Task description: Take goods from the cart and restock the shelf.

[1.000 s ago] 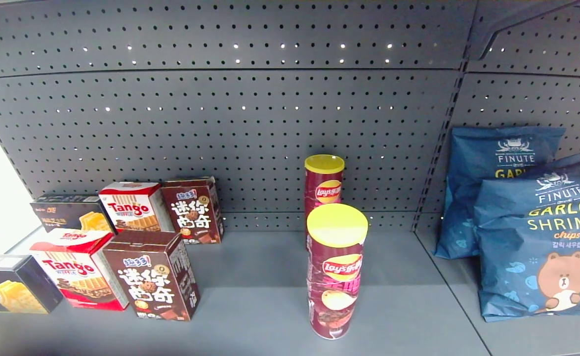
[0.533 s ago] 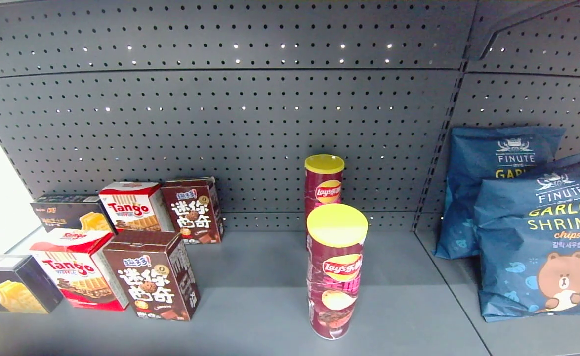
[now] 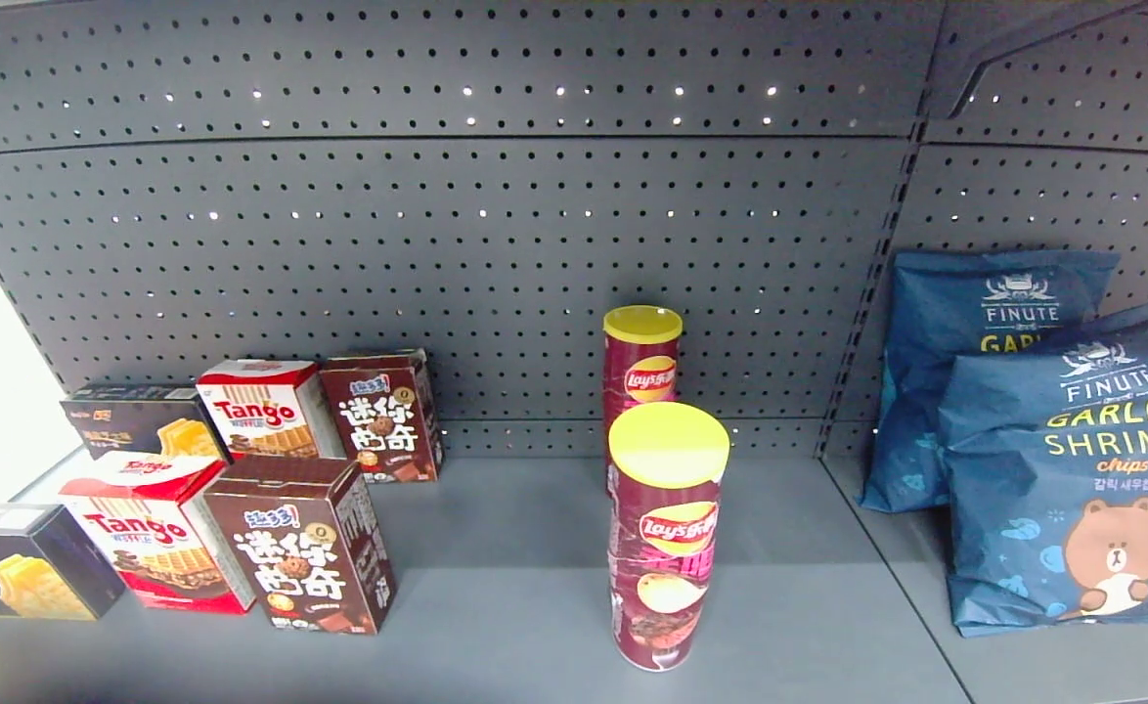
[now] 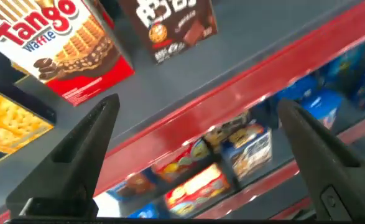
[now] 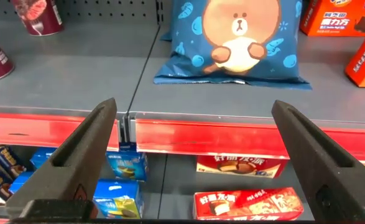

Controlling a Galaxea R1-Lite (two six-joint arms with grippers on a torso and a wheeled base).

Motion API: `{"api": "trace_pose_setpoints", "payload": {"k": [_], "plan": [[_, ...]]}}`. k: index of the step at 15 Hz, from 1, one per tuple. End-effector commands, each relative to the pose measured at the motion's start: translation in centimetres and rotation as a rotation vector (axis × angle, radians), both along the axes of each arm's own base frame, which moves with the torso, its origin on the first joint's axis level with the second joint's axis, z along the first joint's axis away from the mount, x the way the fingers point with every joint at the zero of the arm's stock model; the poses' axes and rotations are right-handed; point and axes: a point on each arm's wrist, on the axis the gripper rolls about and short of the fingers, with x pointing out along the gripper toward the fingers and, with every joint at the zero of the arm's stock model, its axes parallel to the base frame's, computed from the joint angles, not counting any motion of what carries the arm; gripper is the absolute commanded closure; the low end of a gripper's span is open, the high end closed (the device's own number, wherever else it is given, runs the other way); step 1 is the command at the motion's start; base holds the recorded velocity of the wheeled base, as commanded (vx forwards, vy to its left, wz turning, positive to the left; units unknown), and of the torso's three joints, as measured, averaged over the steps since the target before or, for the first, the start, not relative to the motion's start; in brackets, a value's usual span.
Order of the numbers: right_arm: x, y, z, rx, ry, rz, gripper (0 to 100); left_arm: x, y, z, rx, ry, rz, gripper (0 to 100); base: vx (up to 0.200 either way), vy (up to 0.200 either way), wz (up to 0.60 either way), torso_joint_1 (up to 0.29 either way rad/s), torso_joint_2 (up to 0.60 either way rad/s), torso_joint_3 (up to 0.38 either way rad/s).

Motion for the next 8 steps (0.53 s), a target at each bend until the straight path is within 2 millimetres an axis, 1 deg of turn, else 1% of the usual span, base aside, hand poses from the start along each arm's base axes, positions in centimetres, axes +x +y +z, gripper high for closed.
{"api": "trace_pose_setpoints", "payload": {"k": [1, 3, 4, 5, 6, 8], "plan": [[0.04, 0.00, 0.02, 0.001, 0.005, 0.000, 0, -0.39, -0.44, -0.33, -0.103, -0.011, -0.117, 0, 0.000, 0.000, 0.00, 0.000, 0.00, 0.000], [0.04, 0.00, 0.02, -0.001, 0.005, 0.001, 0, -0.59, -0.50, -0.37, -0.139, -0.017, -0.065, 0, 0.000, 0.000, 0.00, 0.000, 0.00, 0.000], [0.04, 0.00, 0.02, -0.001, 0.005, 0.001, 0, -0.76, -0.49, -0.38, -0.173, -0.033, 0.011, 0, 0.000, 0.000, 0.00, 0.000, 0.00, 0.000], [0.04, 0.00, 0.02, -0.001, 0.005, 0.001, 0, -0.88, -0.50, -0.39, -0.250, -0.029, 0.092, 0, 0.000, 0.000, 0.00, 0.000, 0.00, 0.000], [0.04, 0.00, 0.02, -0.001, 0.005, 0.001, 0, -0.97, -0.51, -0.42, -0.282, -0.030, 0.123, 0, 0.000, 0.000, 0.00, 0.000, 0.00, 0.000], [0.04, 0.00, 0.02, 0.001, 0.005, 0.000, 0, -0.98, -0.54, -0.44, -0.289, -0.036, 0.169, 0, 0.000, 0.000, 0.00, 0.000, 0.00, 0.000]]}}
